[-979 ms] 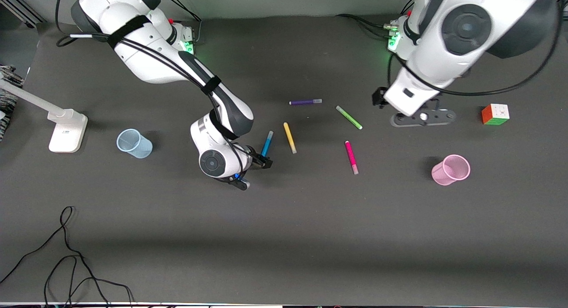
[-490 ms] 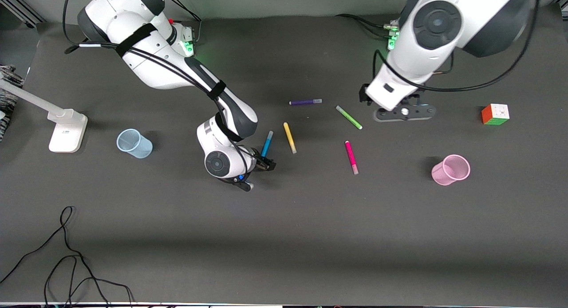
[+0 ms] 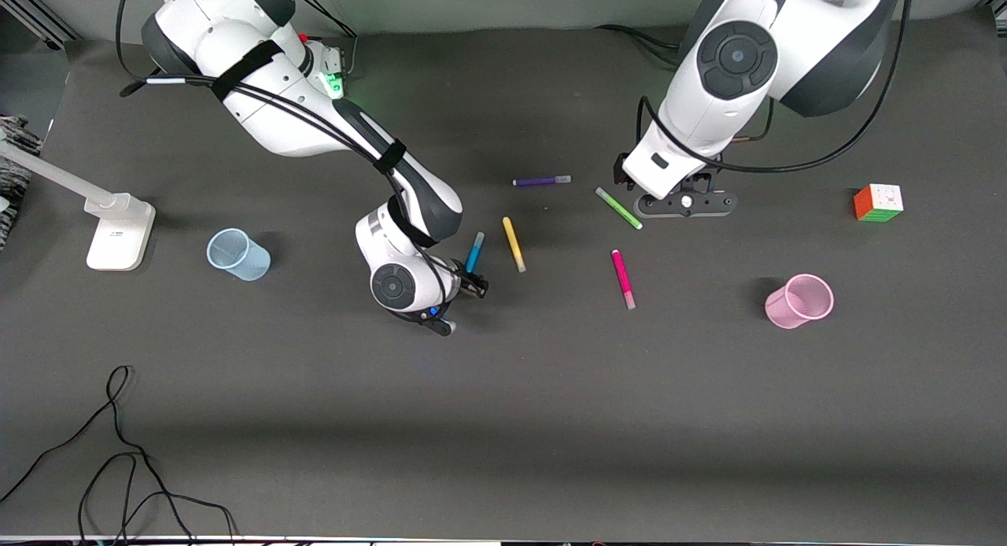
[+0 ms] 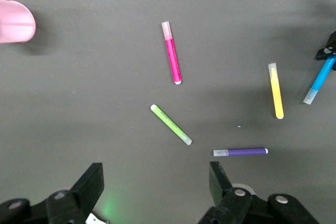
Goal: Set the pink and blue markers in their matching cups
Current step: 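Grasp the blue marker with the right gripper while the left gripper reaches the pink marker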
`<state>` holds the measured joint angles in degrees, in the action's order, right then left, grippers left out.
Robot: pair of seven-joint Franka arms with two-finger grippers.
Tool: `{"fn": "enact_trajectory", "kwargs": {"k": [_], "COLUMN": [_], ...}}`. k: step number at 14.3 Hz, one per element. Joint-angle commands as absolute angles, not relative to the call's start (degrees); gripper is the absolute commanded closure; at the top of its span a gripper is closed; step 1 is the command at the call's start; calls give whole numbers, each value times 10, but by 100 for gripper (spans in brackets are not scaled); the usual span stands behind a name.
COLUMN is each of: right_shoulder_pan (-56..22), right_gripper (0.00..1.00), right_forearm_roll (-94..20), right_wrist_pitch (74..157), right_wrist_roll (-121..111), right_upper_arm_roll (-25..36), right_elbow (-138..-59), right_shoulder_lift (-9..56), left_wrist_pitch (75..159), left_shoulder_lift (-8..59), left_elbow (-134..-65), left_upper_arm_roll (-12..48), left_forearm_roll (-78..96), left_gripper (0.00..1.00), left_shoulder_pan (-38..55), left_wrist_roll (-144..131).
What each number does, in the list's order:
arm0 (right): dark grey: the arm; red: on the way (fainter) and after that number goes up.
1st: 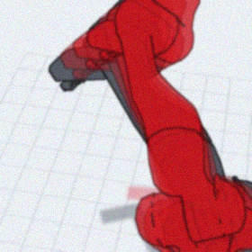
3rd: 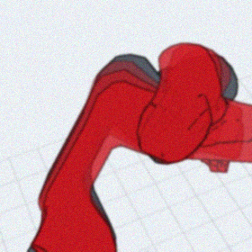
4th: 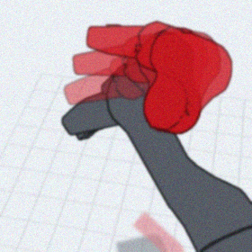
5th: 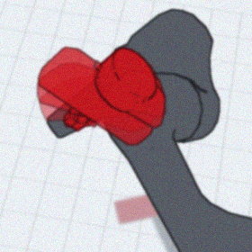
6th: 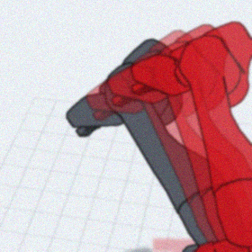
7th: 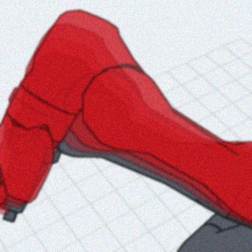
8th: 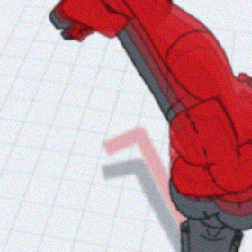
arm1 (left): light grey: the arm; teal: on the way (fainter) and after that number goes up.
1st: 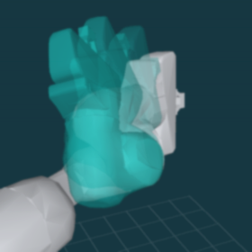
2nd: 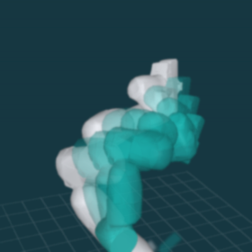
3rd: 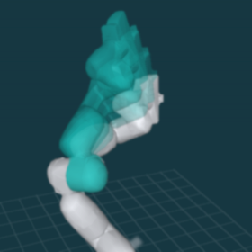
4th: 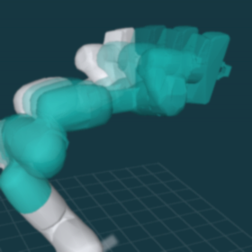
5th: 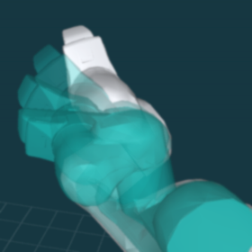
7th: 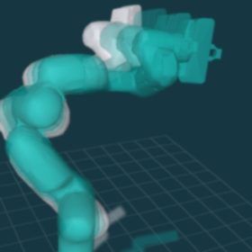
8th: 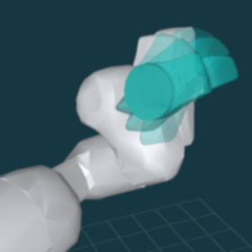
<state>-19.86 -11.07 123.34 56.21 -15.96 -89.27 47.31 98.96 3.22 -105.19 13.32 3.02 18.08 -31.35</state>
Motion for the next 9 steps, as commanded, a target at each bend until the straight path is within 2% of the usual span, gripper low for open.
{"fn": "enact_trajectory", "kwargs": {"k": [1, 3, 5, 9], "right_shoulder_pan": [-203, -202, -201, -198], "right_gripper": [54, 62, 75, 97], "right_forearm_roll": [-112, -112, -111, -111], "right_wrist_pitch": [1243, 1244, 1244, 1241], "right_wrist_roll": [570, 568, 568, 567], "right_upper_arm_roll": [-158, -158, -158, -157], "right_elbow": [-888, -887, -888, -888], "right_shoulder_lift": [478, 482, 482, 481], "left_wrist_pitch": [1049, 1093, 1148, 1231], "left_shoulder_lift": [25, 34, 50, 122], "left_elbow": [-1100, -1131, -1163, -1179], "left_upper_arm_roll": [131, 131, 131, 130], "left_forearm_roll": [36, 36, 36, 27], "left_gripper": [10, 9, 8, 4], "left_shoulder_pan": [185, 186, 195, 197], "left_wrist_roll": [-319, -319, -320, -324]}}
